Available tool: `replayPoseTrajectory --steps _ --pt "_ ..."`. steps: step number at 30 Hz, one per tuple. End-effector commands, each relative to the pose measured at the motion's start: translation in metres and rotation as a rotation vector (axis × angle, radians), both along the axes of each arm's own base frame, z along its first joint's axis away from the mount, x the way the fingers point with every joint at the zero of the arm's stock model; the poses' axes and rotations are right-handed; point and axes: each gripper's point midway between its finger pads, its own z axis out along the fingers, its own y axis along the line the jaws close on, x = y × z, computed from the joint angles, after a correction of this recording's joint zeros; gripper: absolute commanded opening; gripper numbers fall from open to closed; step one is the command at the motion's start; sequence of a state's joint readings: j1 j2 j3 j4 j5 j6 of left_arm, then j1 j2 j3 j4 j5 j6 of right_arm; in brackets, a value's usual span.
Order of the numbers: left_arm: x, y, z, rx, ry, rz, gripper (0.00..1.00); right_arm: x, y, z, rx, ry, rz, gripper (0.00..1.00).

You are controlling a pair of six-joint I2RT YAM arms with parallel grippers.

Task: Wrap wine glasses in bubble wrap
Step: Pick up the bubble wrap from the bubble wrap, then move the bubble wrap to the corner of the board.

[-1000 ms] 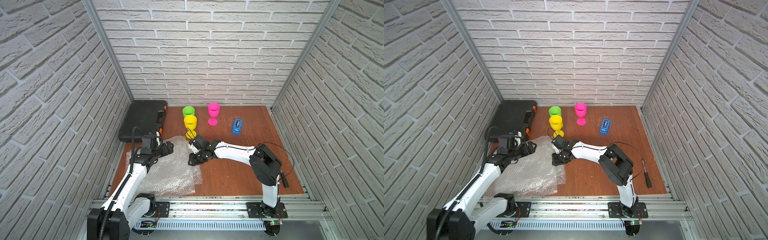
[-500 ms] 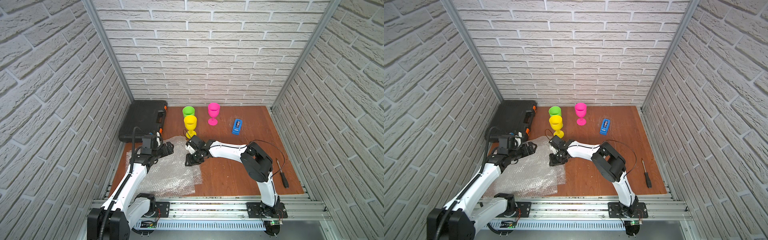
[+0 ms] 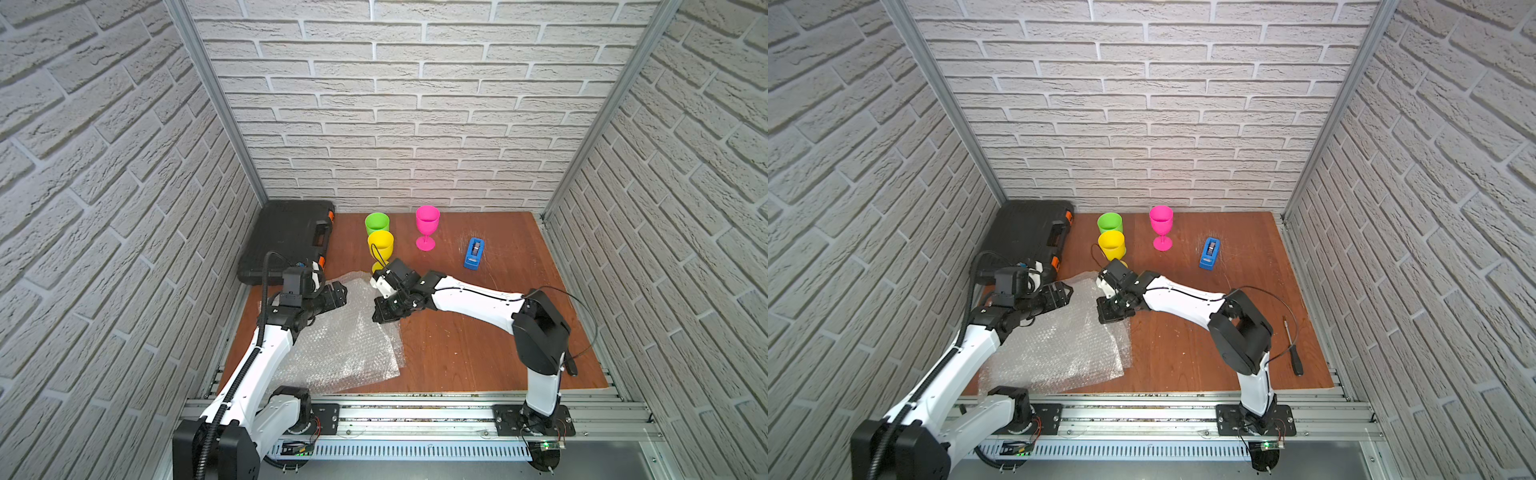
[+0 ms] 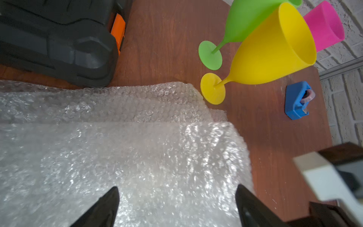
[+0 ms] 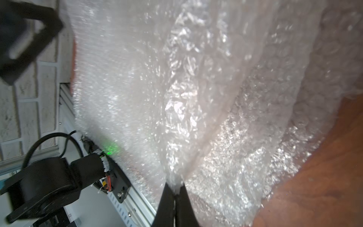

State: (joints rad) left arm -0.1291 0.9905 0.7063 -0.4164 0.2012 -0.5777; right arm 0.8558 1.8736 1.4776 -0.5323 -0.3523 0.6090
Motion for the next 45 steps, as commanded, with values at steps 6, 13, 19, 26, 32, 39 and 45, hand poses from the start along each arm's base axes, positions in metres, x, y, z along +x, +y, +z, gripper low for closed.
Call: replayPoseTrajectory --steps 6,13,19,26,32,39,45 --pt "0.007 -0.014 0.024 -0.004 -0.030 -0.048 0.90 0.002 -0.071 0.054 -0.102 -0.098 -0.038 0.03" --pt "0.011 -0.051 0.020 0.020 0.014 -0.138 0.88 0.011 -0.184 0.045 -0.274 -0.060 -0.115 0.03" --pt "0.010 -0.097 0.004 -0.016 0.058 -0.201 0.82 0.014 -0.297 0.032 -0.677 -0.067 -0.254 0.03" --pt "-0.001 -0.161 -0.030 -0.073 0.149 -0.274 0.77 0.026 -0.400 0.050 -1.123 -0.176 -0.486 0.03" --pt "-0.021 -0.221 -0.056 -0.077 0.219 -0.383 0.75 0.037 -0.436 0.072 -1.250 -0.273 -0.613 0.03" --pt "-0.032 -0.245 -0.100 -0.091 0.336 -0.388 0.73 0.046 -0.437 0.068 -1.168 -0.263 -0.637 0.03" --pt "-0.043 -0.207 -0.123 0.013 0.415 -0.311 0.72 0.048 -0.422 0.055 -1.074 -0.222 -0.610 0.03"
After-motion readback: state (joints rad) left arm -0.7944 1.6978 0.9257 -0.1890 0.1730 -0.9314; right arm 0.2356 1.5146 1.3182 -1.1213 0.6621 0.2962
